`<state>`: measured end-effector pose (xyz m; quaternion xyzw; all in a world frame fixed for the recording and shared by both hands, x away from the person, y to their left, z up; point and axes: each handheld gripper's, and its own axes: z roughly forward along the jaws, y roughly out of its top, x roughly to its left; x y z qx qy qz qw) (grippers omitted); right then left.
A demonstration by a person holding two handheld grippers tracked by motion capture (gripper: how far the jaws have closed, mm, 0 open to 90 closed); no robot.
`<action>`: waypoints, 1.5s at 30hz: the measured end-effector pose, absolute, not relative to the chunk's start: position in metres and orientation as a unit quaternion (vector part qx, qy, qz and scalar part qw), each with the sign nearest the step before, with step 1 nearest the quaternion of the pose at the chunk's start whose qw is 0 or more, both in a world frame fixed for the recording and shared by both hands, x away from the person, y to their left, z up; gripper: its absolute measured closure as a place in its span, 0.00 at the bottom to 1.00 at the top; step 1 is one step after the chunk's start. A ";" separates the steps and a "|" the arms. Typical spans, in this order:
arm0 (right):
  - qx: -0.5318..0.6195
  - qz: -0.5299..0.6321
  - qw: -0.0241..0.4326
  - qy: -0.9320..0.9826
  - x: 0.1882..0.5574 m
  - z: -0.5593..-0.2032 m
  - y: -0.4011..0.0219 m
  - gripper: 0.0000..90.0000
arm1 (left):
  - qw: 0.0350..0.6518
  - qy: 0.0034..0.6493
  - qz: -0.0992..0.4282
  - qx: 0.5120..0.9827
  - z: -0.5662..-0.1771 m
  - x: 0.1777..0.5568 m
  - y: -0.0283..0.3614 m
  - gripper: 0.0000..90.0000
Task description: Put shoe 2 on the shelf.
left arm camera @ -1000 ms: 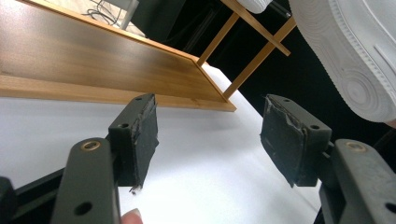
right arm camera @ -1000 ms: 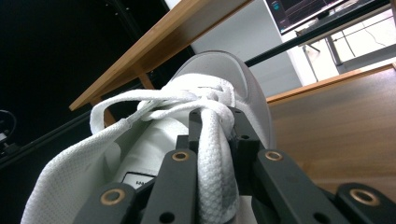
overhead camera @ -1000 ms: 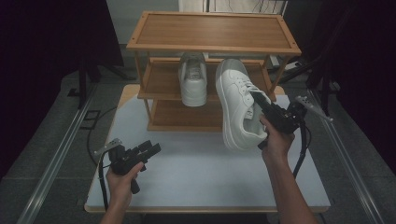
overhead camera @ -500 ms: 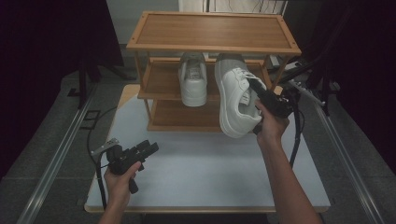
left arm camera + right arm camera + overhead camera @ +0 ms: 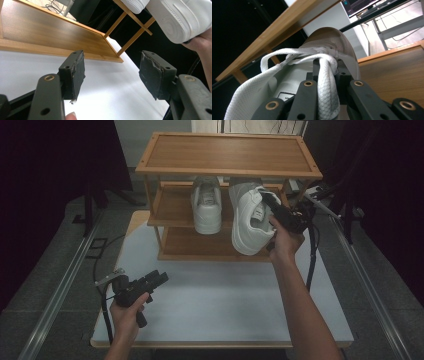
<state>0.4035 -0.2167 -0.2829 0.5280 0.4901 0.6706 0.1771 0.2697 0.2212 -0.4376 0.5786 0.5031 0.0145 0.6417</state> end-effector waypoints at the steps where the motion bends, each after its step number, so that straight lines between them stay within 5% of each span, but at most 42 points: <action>1: 0.530 0.669 0.179 0.490 0.406 -0.283 -0.216 0.92 | 0.641 0.504 0.013 0.579 -0.438 0.270 0.221 0.41; 45: 0.552 0.634 0.230 0.491 0.460 -0.291 -0.180 0.90 | 0.644 0.505 -0.001 0.574 -0.440 0.270 0.224 0.42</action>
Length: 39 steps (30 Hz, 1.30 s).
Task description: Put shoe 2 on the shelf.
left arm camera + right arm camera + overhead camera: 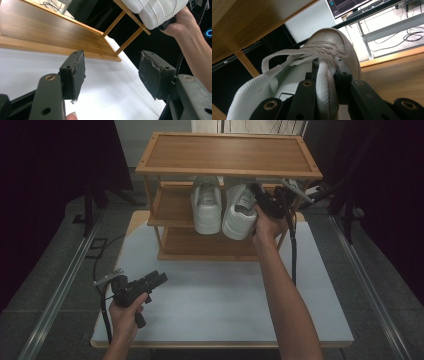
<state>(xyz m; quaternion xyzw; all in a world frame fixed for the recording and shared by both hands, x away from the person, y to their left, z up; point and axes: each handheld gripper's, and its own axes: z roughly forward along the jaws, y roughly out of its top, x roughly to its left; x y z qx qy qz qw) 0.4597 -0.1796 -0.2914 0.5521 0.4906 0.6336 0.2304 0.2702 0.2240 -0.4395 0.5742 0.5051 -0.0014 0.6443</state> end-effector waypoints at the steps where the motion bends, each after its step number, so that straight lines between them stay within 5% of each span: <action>1: 0.553 0.633 0.230 0.491 0.460 -0.291 -0.179 0.90 | 0.644 0.504 -0.003 0.575 -0.440 0.270 0.224 0.42; 25: 0.558 0.632 0.238 0.482 0.467 -0.296 -0.179 0.87 | 0.639 0.496 -0.012 0.587 -0.442 0.271 0.216 0.43; 33: 0.535 0.635 0.231 0.506 0.472 -0.298 -0.172 0.71 | 0.640 0.492 -0.014 0.590 -0.441 0.270 0.214 0.43; 39: 0.521 0.659 0.224 0.494 0.469 -0.296 -0.172 0.72 | 0.640 0.492 -0.015 0.590 -0.441 0.270 0.215 0.43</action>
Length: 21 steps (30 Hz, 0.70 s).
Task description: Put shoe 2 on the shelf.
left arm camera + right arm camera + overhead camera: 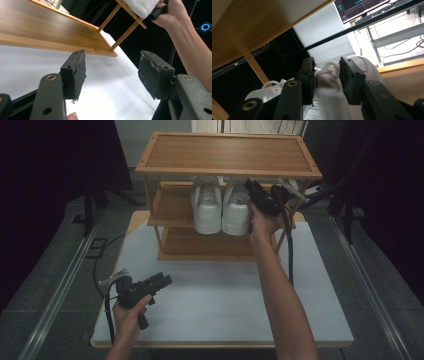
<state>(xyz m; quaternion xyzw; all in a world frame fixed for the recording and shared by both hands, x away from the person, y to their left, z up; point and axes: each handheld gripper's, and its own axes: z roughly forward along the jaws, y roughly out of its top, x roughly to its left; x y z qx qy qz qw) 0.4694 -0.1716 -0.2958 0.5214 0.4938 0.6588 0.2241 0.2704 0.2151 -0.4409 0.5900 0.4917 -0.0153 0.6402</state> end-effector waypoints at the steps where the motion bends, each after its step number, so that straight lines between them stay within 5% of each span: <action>1: 0.519 0.658 0.224 0.497 0.469 -0.296 -0.172 0.72 | 0.640 0.492 -0.016 0.590 -0.441 0.270 0.215 0.43; 21: 0.498 0.668 0.213 0.510 0.445 -0.294 -0.185 0.65 | 0.638 0.496 -0.015 0.588 -0.440 0.276 0.216 0.43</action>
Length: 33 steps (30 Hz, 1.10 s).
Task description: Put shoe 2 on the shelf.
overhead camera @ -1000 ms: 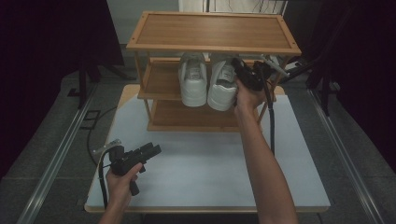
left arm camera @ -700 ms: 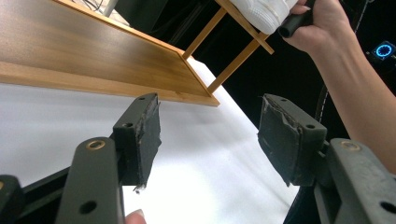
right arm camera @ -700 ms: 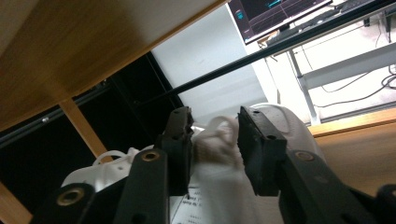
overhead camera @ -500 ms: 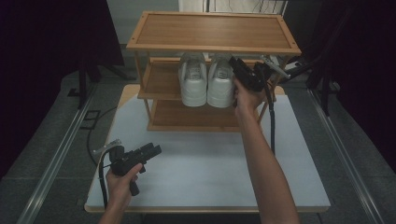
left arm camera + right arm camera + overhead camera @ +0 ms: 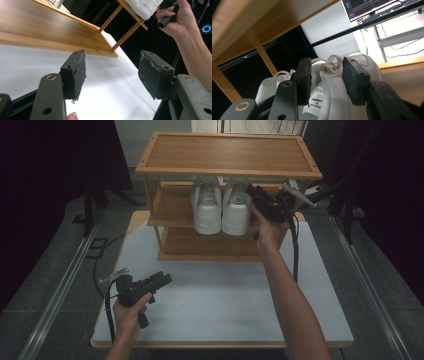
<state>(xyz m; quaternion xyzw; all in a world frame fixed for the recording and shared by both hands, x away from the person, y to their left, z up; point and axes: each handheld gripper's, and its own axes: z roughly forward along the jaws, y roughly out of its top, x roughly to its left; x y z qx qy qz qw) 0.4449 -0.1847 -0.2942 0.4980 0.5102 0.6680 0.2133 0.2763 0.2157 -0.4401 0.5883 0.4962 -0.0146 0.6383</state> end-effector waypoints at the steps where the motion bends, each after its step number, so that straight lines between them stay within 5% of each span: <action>1: 0.496 0.669 0.213 0.511 0.442 -0.294 -0.186 0.65 | 0.639 0.495 -0.013 0.589 -0.440 0.277 0.215 0.43; 19: 0.440 0.669 0.237 0.551 0.362 -0.307 -0.227 0.64 | 0.636 0.492 -0.001 0.594 -0.438 0.275 0.214 0.43; 33: 0.418 0.663 0.218 0.582 0.297 -0.381 -0.259 0.62 | 0.628 0.497 0.020 0.599 -0.443 0.274 0.218 0.43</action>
